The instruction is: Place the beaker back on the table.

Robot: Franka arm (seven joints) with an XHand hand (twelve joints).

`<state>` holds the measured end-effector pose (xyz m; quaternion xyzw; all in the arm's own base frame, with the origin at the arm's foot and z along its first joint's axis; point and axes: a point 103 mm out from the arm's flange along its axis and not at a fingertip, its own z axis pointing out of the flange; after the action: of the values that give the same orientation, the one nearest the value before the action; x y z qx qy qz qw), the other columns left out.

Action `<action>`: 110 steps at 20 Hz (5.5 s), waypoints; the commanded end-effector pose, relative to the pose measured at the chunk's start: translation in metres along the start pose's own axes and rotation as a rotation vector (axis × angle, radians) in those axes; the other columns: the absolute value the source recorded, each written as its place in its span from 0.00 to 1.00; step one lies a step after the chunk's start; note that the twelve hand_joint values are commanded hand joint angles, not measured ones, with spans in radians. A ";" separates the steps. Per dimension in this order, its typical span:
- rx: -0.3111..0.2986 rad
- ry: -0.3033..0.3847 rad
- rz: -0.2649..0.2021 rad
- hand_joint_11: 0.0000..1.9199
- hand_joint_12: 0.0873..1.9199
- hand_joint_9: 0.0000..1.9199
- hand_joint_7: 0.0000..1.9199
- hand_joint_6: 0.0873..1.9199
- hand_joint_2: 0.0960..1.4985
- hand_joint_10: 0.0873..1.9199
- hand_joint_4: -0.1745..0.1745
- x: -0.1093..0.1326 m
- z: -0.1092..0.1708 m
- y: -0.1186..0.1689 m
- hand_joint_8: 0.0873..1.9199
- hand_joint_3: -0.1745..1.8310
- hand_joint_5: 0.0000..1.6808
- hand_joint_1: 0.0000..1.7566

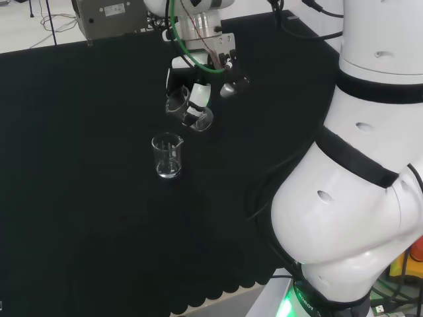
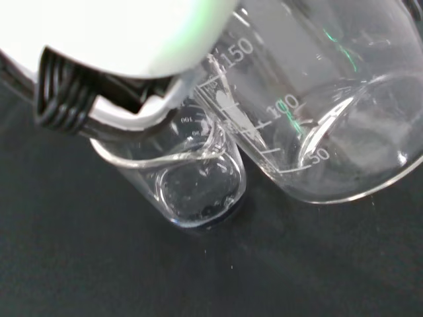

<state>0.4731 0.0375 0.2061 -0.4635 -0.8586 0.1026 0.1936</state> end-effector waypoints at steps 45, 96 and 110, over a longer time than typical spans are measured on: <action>-0.277 0.337 -0.074 0.71 0.31 0.85 0.85 0.20 0.25 0.06 0.16 -0.126 0.063 0.088 0.07 0.54 0.83 0.76; -0.296 0.341 -0.046 0.22 0.68 0.36 0.32 0.41 0.28 0.29 0.34 -0.125 0.074 0.094 0.38 0.44 0.32 0.61; -0.212 0.274 -0.004 0.00 0.69 0.07 0.02 0.06 0.29 0.38 0.36 -0.102 0.047 0.074 0.34 0.38 0.16 0.53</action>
<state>0.5678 -0.0109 0.0916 -0.4824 -0.8323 -0.0703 0.2639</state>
